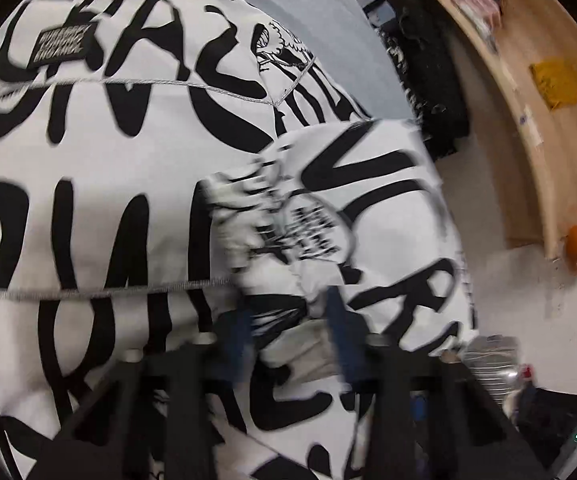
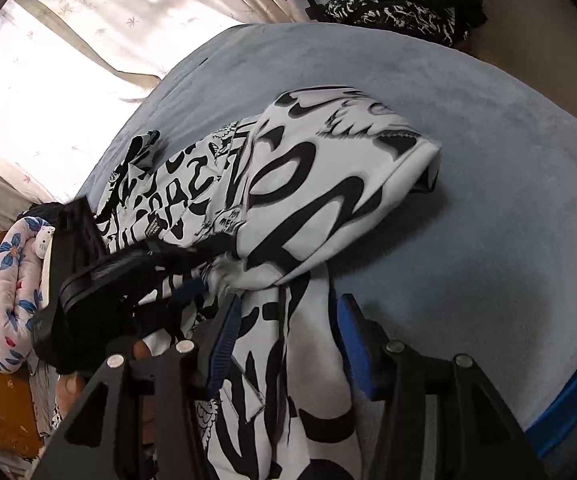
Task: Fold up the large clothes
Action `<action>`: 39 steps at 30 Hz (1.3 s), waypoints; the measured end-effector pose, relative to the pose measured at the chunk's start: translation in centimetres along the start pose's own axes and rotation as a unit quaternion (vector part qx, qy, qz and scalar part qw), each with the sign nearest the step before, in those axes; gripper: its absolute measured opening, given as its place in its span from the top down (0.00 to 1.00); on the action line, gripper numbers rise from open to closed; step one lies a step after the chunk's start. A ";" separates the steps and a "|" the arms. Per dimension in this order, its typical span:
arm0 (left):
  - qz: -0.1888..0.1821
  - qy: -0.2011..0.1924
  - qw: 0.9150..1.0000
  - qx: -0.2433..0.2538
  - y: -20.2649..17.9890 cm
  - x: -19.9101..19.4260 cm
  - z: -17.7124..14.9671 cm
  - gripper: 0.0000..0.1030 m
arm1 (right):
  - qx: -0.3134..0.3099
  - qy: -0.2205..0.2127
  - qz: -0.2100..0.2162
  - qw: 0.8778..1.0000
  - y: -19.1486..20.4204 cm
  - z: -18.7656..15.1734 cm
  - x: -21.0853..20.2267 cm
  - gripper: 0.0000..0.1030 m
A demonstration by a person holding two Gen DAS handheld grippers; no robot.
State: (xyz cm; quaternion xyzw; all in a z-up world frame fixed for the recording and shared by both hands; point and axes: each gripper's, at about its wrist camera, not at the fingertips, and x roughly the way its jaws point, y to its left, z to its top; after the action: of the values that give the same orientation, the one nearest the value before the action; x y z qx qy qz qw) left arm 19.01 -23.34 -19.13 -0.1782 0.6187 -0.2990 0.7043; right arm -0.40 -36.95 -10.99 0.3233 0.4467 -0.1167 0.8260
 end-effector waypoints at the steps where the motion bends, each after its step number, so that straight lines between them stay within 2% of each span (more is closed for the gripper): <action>1: 0.014 -0.005 1.000 0.012 -0.6 -0.1 0.2 0.82 | -0.001 -0.002 -0.001 1.000 0.0 0.0 -0.2 0.51; 2: 0.026 -0.019 0.999 0.029 -1.5 -0.7 0.5 0.90 | -0.004 -0.006 -0.005 1.000 0.0 0.0 -0.4 0.51; 3: 0.032 -0.033 0.998 0.044 -2.2 -1.6 0.9 0.92 | -0.006 -0.010 -0.008 1.000 0.1 0.0 -0.6 0.51; 6: 0.045 -0.112 0.988 0.098 -5.0 -6.7 2.0 0.94 | -0.013 -0.021 -0.020 1.000 0.1 0.0 -1.1 0.51; 9: 0.064 -0.205 0.966 0.145 -7.0 -13.5 2.9 0.96 | -0.018 -0.019 -0.025 0.999 0.3 0.0 -0.9 0.51; 13: 0.104 -0.287 0.941 0.147 -6.0 -20.5 3.9 0.97 | -0.025 -0.010 -0.029 0.999 0.5 -0.2 -0.3 0.51; 16: 0.125 -0.307 0.935 0.123 -2.9 -24.5 4.3 0.97 | -0.034 -0.002 -0.033 0.999 0.8 -0.7 0.0 0.51; 18: 0.128 -0.296 0.940 0.108 -0.7 -25.6 4.0 0.97 | -0.040 0.002 -0.037 0.998 1.0 -0.9 0.2 0.51; 19: 0.114 -0.269 0.951 0.100 0.6 -25.0 4.2 0.97 | -0.041 0.002 -0.037 0.998 1.1 -1.1 0.1 0.51; 20: 0.102 -0.250 0.958 0.092 1.9 -24.4 4.2 0.96 | -0.042 0.003 -0.037 0.998 1.2 -1.2 0.1 0.51; 21: 0.093 -0.221 0.968 0.079 3.1 -23.1 4.2 0.92 | -0.043 0.003 -0.036 0.998 1.2 -1.2 0.1 0.51; 22: 0.090 -0.196 0.974 0.071 4.0 -21.9 4.0 0.89 | -0.043 0.004 -0.037 0.998 1.3 -1.3 0.0 0.51; 23: 0.088 -0.172 0.979 0.064 5.0 -20.4 3.7 0.82 | -0.044 0.004 -0.038 0.998 1.3 -1.3 0.0 0.51; 24: 0.087 -0.157 0.982 0.060 5.6 -19.4 3.1 0.76 | -0.044 0.004 -0.038 0.998 1.3 -1.3 -0.1 0.51; 26: 0.078 -0.119 0.989 0.051 6.5 -16.6 2.0 0.73 | -0.043 0.004 -0.040 0.998 1.4 -1.4 -0.1 0.51; 29: 0.065 -0.078 0.994 0.042 6.7 -12.8 0.7 0.66 | -0.046 0.003 -0.045 0.998 1.5 -1.5 -0.2 0.51; 32: 0.063 -0.054 0.996 0.039 6.6 -10.2 -0.3 0.52 | -0.047 0.003 -0.048 0.998 1.5 -1.6 -0.2 0.51; 33: 0.065 -0.050 0.996 0.038 6.4 -9.6 -0.3 0.49 | -0.047 0.004 -0.048 0.998 1.4 -1.7 -0.1 0.51; 37: 0.078 -0.041 0.995 0.043 5.9 -7.3 -0.6 0.46 | -0.044 0.012 -0.048 0.998 1.1 -1.8 0.5 0.51; 39: 0.080 -0.047 0.994 0.050 5.6 -6.8 -0.5 0.38 | -0.043 0.016 -0.048 0.998 1.0 -1.9 0.9 0.51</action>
State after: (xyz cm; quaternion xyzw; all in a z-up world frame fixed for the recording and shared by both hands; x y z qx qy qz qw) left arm 19.24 -14.67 -17.52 -0.1065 0.5816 -0.2636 0.7622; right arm -0.64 -34.92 -12.02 0.2675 0.4793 -0.1312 0.8255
